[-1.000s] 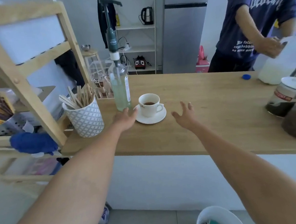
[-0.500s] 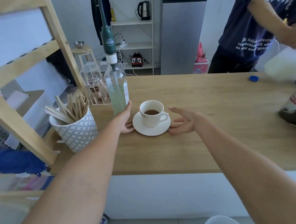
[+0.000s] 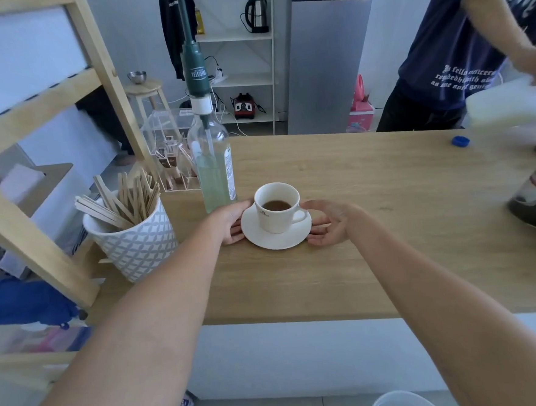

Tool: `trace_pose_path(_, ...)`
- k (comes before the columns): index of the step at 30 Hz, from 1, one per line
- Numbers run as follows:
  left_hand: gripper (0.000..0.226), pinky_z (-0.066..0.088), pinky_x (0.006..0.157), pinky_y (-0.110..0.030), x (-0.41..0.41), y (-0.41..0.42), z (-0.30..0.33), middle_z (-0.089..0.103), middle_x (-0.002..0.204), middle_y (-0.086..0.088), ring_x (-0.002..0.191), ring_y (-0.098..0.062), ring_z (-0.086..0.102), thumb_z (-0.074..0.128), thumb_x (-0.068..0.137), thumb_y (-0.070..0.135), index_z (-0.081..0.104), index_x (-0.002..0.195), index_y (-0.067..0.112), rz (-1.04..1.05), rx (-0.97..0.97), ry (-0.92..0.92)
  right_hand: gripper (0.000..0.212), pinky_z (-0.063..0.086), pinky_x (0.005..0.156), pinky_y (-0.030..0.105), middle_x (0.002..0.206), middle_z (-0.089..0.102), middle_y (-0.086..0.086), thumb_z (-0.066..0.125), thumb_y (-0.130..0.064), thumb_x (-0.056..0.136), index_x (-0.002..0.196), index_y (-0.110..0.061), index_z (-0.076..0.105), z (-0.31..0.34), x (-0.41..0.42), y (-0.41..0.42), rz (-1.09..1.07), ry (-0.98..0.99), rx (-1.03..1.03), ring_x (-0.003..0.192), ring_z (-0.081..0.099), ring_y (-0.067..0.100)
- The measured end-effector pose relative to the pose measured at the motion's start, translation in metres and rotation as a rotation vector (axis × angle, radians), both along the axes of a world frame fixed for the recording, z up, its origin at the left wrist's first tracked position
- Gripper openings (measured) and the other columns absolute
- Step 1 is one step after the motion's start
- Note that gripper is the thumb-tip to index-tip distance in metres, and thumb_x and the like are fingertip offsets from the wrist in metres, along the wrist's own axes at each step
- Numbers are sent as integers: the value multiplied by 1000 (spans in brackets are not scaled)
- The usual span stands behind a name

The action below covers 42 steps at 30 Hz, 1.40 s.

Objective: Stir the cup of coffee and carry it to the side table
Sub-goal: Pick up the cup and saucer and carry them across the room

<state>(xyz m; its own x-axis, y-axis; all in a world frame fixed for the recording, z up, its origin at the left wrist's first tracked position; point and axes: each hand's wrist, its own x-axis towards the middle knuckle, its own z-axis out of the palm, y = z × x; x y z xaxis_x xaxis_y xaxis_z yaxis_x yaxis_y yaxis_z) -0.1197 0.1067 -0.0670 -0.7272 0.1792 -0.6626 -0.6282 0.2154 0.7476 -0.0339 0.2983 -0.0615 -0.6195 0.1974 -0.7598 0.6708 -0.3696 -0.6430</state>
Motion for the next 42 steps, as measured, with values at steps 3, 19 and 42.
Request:
trace_pose_path(3,35,47,92,-27,-2,-1,0,59,84,2,96,-14,57,74,79,45,56,81,15,-3,9,-4,60,50,87,36,94,62,15,80,-28,68,115,-1,55,1,0,-3,-6,0,-3,84,61,27)
trace_pose_path(19,42,46,94,-30,15,26,22,55,79,-3,72,-17,54,78,76,40,53,77,6,-73,57,-76,53,55,85,37,98,63,14,78,-15,66,109,2,52,14,34,15,-224,78,-125,85,65,28)
trace_pose_path(42,73,48,99,-45,199,224,35,59,114,-18,111,-32,59,77,77,34,45,129,-6,-698,84,-102,60,54,66,37,116,64,11,76,-21,68,121,-5,53,44,307,122,-688,73,-9,92,64,27)
